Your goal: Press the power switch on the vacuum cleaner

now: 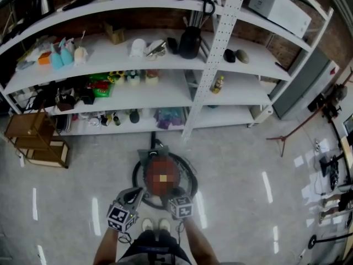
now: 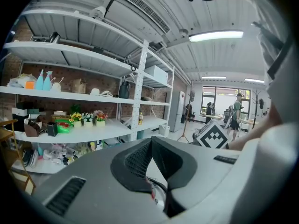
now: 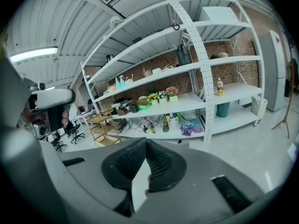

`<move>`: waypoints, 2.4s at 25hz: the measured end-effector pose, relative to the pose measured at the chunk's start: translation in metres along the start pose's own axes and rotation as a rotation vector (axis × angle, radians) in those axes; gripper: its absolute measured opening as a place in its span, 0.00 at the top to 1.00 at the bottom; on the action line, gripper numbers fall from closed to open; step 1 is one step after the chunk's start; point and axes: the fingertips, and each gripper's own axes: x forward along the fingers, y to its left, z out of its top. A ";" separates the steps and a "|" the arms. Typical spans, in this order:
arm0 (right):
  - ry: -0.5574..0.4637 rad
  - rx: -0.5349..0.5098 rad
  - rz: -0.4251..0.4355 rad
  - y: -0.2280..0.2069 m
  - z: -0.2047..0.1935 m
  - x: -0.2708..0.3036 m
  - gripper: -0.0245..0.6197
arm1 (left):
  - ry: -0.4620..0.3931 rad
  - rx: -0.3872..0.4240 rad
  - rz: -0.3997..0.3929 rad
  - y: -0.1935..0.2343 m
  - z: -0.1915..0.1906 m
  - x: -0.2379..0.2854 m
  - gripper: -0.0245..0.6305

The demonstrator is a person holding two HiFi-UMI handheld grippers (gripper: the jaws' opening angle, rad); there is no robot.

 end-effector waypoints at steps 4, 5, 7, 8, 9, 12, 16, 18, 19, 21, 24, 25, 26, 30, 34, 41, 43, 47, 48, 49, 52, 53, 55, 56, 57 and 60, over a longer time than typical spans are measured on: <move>-0.022 0.002 0.012 0.006 0.014 -0.015 0.94 | -0.024 -0.001 0.002 -0.005 0.011 -0.006 0.95; -0.026 0.000 0.014 0.006 0.017 -0.018 0.94 | -0.031 0.000 0.002 -0.007 0.014 -0.007 0.95; -0.039 -0.007 0.012 0.006 0.024 -0.023 0.94 | -0.038 0.005 0.003 -0.009 0.019 -0.007 0.95; -0.044 -0.011 0.012 0.006 0.028 -0.025 0.94 | -0.041 0.008 0.003 -0.010 0.022 -0.007 0.95; -0.049 -0.013 0.015 0.007 0.033 -0.028 0.94 | -0.045 0.010 0.003 -0.011 0.025 -0.007 0.95; -0.065 -0.019 0.025 0.012 0.045 -0.034 0.94 | -0.052 0.014 0.004 -0.012 0.032 -0.006 0.95; -0.096 -0.032 0.025 0.015 0.058 -0.046 0.94 | -0.063 0.027 -0.001 -0.018 0.041 -0.008 0.95; -0.108 -0.043 0.024 0.017 0.065 -0.051 0.94 | -0.073 0.036 -0.002 -0.019 0.047 -0.009 0.95; -0.113 -0.046 0.023 0.017 0.068 -0.054 0.94 | -0.078 0.039 -0.002 -0.021 0.050 -0.010 0.95; -0.125 -0.049 0.019 0.017 0.073 -0.060 0.94 | -0.086 0.044 0.000 -0.023 0.054 -0.010 0.95; -0.148 -0.053 0.015 0.016 0.081 -0.066 0.94 | -0.098 0.045 0.003 -0.024 0.058 -0.012 0.95; -0.155 -0.056 0.012 0.017 0.084 -0.069 0.94 | -0.100 0.044 0.003 -0.024 0.058 -0.012 0.95; -0.161 -0.059 0.010 0.018 0.087 -0.072 0.94 | -0.101 0.044 0.002 -0.025 0.058 -0.013 0.95; -0.210 -0.075 0.009 0.023 0.106 -0.089 0.94 | -0.106 0.046 0.000 -0.027 0.061 -0.012 0.95; -0.259 -0.090 0.005 0.029 0.126 -0.108 0.94 | -0.117 0.058 -0.002 -0.027 0.068 -0.012 0.95; -0.306 -0.113 -0.012 0.035 0.143 -0.136 0.94 | -0.147 0.073 -0.001 -0.028 0.081 -0.012 0.95; -0.314 -0.116 -0.019 0.034 0.142 -0.142 0.94 | -0.155 0.075 -0.003 -0.029 0.083 -0.013 0.95; -0.334 -0.111 -0.034 0.033 0.144 -0.154 0.94 | -0.159 0.078 -0.010 -0.033 0.086 -0.015 0.95; -0.337 -0.106 -0.035 0.034 0.144 -0.157 0.94 | -0.158 0.079 -0.012 -0.034 0.087 -0.017 0.95; -0.340 -0.103 -0.037 0.034 0.145 -0.159 0.94 | -0.159 0.079 -0.013 -0.034 0.089 -0.017 0.95; -0.347 -0.103 -0.047 0.031 0.147 -0.163 0.94 | -0.165 0.083 -0.015 -0.034 0.093 -0.015 0.95; -0.348 -0.100 -0.049 0.032 0.148 -0.166 0.94 | -0.164 0.083 -0.017 -0.035 0.093 -0.015 0.95; -0.352 -0.087 -0.048 0.037 0.149 -0.172 0.94 | -0.162 0.083 -0.018 -0.037 0.092 -0.017 0.95; -0.352 -0.083 -0.047 0.039 0.149 -0.174 0.94 | -0.163 0.083 -0.014 -0.037 0.091 -0.018 0.95; -0.352 -0.082 -0.046 0.039 0.148 -0.175 0.94 | -0.163 0.083 -0.008 -0.035 0.090 -0.020 0.95; -0.353 -0.080 -0.048 0.037 0.148 -0.176 0.94 | -0.164 0.080 0.005 -0.032 0.090 -0.022 0.95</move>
